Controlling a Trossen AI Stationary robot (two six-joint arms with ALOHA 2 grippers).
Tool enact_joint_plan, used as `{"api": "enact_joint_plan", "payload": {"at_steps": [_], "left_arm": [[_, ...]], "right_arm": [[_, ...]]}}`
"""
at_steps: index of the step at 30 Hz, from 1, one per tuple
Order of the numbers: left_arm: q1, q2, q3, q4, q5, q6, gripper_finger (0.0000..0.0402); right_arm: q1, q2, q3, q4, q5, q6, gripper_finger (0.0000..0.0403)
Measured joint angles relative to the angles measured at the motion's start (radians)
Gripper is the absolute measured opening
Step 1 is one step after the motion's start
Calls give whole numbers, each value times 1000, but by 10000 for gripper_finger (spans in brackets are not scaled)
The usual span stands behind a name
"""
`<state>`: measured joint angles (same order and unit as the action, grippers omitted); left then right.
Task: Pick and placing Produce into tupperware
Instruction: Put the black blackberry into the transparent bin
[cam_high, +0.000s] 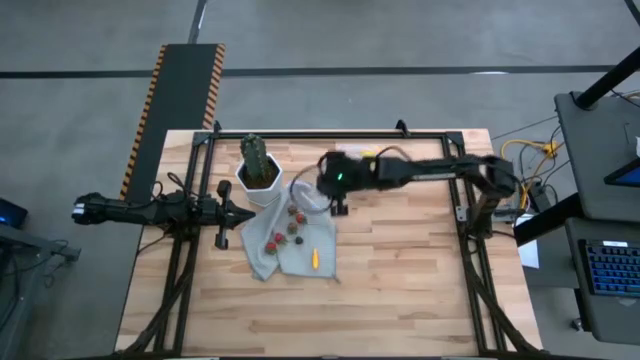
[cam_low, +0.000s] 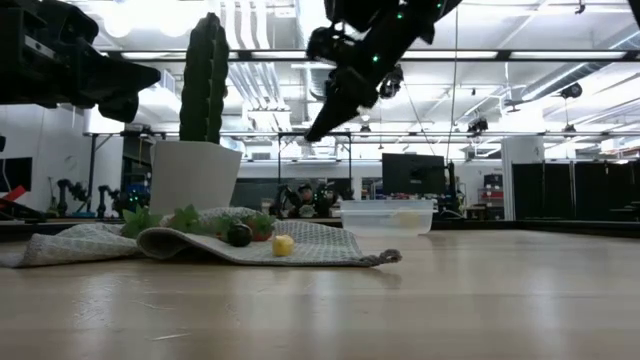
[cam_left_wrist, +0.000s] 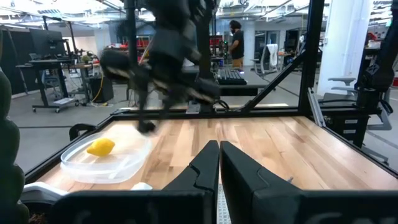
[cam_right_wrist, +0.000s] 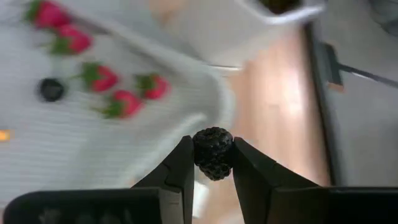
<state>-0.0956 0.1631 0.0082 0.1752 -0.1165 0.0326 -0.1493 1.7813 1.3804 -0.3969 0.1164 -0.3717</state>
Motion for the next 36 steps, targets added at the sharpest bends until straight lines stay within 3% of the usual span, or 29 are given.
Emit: {"api": "enact_joint_plan", "payload": {"at_steps": [4, 9, 17, 27, 36], "left_arm": [[0, 0, 0, -1, 0, 0, 0], [0, 0, 0, 0, 0, 0, 0], [0, 0, 0, 0, 0, 0, 0], [0, 1, 0, 0, 0, 0, 0], [0, 2, 0, -2, 0, 0, 0]], "right_arm": [[-87, -86, 0, -49, -10, 2, 75], [-220, -155, -2, -107, -113, 37, 75], [-380, -154, -7, -176, -228, 76, 75], [-429, -46, -54, -227, -220, 57, 75], [-448, -42, -145, -235, -209, 56, 75]]}}
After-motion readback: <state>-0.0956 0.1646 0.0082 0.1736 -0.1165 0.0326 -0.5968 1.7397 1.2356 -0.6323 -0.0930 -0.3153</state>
